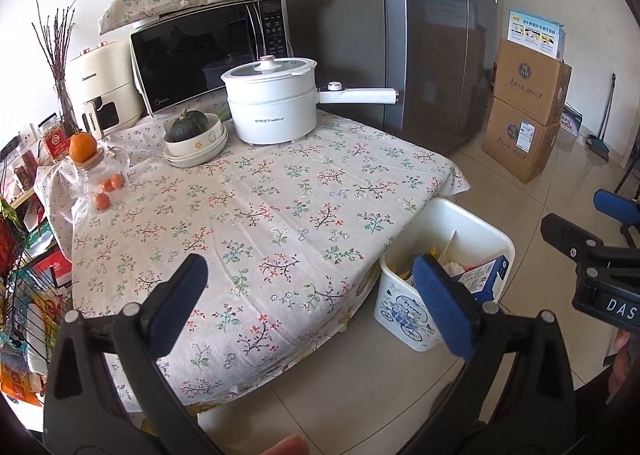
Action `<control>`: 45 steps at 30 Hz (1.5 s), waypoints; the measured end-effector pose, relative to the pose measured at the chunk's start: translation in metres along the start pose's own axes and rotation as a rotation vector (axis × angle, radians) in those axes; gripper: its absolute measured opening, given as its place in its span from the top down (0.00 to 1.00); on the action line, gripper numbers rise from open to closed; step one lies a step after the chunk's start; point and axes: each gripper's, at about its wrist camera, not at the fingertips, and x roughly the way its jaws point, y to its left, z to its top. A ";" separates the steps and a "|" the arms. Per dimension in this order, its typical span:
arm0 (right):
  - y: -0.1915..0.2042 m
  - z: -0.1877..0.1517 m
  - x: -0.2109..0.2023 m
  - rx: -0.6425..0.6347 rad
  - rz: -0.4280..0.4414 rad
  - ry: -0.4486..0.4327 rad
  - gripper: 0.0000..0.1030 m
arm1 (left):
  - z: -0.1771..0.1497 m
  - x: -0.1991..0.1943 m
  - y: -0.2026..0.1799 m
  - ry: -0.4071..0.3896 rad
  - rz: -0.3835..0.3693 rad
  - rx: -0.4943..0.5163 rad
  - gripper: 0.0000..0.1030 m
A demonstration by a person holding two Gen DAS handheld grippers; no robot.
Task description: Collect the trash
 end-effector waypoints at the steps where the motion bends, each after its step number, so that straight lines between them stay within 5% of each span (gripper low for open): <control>1: 0.001 -0.001 0.001 -0.002 0.001 0.005 0.08 | -0.001 -0.002 0.000 -0.003 0.001 0.001 0.01; 45: 0.004 -0.003 0.005 -0.014 -0.002 0.037 0.08 | -0.006 -0.007 0.000 0.016 0.013 -0.011 0.01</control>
